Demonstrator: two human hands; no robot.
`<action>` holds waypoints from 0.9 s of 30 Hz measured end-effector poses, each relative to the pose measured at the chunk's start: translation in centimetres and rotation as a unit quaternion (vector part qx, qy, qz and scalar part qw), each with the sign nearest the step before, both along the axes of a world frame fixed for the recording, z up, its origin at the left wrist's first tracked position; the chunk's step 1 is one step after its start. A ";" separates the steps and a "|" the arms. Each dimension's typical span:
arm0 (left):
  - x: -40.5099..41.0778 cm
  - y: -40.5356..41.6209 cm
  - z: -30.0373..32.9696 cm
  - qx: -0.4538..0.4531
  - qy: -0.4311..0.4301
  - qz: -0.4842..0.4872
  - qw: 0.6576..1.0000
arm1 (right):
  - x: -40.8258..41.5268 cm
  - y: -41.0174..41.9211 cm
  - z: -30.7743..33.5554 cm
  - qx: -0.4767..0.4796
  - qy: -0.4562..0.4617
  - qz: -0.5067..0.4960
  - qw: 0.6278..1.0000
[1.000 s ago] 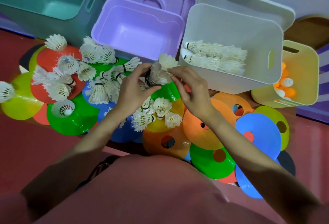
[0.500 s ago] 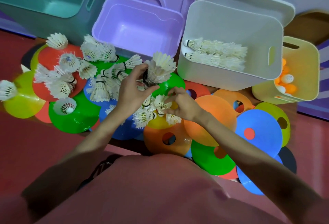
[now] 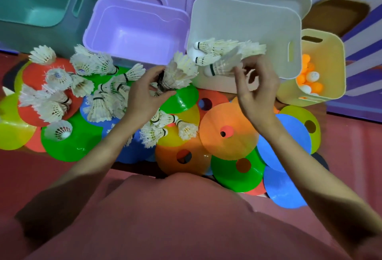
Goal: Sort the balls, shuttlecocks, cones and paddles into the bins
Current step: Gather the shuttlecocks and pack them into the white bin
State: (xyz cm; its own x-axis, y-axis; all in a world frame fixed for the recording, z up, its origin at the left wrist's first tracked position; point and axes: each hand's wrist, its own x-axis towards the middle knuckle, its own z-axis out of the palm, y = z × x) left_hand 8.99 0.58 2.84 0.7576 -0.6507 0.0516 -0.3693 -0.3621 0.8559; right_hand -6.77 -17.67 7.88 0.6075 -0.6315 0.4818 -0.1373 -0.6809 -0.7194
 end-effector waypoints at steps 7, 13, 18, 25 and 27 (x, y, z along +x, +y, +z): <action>-0.7 -4.7 1.2 0.009 -0.048 -0.081 0.996 | -0.6 -3.0 1.2 0.005 -0.058 -0.009 0.998; -0.1 -11.2 3.2 -0.010 -0.093 -0.126 0.988 | -0.5 -5.6 0.3 0.018 -0.033 -0.008 0.999; 1.7 -18.2 3.8 -0.016 -0.098 -0.177 0.979 | 0.1 -10.8 0.3 0.036 -0.015 -0.074 0.996; 2.8 -27.2 -1.1 0.086 -0.033 -0.287 0.953 | -0.1 -17.4 -2.1 0.027 0.152 -0.147 0.977; 2.5 -28.8 -2.5 0.109 0.001 -0.320 0.941 | -0.1 -18.6 -3.0 0.029 0.211 -0.149 0.965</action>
